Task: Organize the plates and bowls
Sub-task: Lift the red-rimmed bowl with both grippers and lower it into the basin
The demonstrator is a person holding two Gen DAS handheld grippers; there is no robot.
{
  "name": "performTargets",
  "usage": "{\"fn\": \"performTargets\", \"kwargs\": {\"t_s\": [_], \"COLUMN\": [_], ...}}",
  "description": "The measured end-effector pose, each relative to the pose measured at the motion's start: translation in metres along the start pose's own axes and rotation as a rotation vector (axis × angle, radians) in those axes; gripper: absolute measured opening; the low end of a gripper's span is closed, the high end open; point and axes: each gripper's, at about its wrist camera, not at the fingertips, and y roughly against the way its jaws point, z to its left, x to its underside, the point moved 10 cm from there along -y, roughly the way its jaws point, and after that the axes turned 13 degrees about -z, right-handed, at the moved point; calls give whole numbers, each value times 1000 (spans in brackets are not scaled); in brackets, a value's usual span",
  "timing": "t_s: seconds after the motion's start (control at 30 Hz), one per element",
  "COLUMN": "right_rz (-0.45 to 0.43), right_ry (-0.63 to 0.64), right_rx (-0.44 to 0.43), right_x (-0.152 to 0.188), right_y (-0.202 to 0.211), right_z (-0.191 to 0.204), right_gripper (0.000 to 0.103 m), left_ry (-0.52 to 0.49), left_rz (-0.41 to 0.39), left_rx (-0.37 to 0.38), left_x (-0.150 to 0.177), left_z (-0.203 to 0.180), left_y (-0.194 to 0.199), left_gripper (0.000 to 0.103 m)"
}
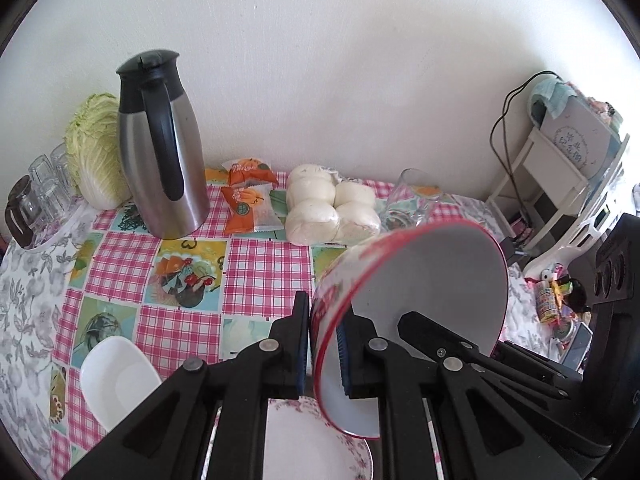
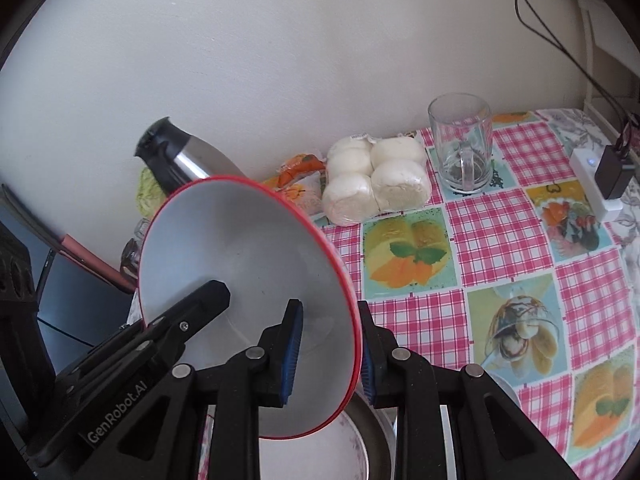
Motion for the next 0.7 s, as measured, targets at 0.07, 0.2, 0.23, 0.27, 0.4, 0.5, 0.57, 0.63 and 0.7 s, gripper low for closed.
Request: {"fn": "performTargets", "kwargs": {"t_s": [0.07,0.2,0.23,0.27,0.4,0.5,0.57,0.63,0.7], "right_rz": [-12,-35,-38,-41,-32,-6,16,41,64], "right_ry": [3,25,31,40,69,75,81,82,81], "right_rx": [-5,-12,-12,-11,-2,8,15,19,18], "right_x": [-1,-1,0,1,11,23,33,44,54], "right_y": [13,34,39,41,49,48,46,42,38], "right_z": [8,24,28,32,44,49,51,51,52], "right_gripper": [28,28,28,28,28,28,28,28,28], "left_ry": [0,22,27,29,50,86,116,140,157], "left_rz": [-21,-58,-66,-72,-63,-39,-20,-5,10], "left_rx": [2,0,-2,-6,-19,-20,-16,-16,-17], "left_x": [-1,1,1,2,16,30,40,49,57], "left_z": [-2,1,2,4,13,23,31,38,44], "left_y": [14,41,45,49,58,59,59,58,59], "left_gripper": [13,13,13,13,13,13,13,13,13]}}
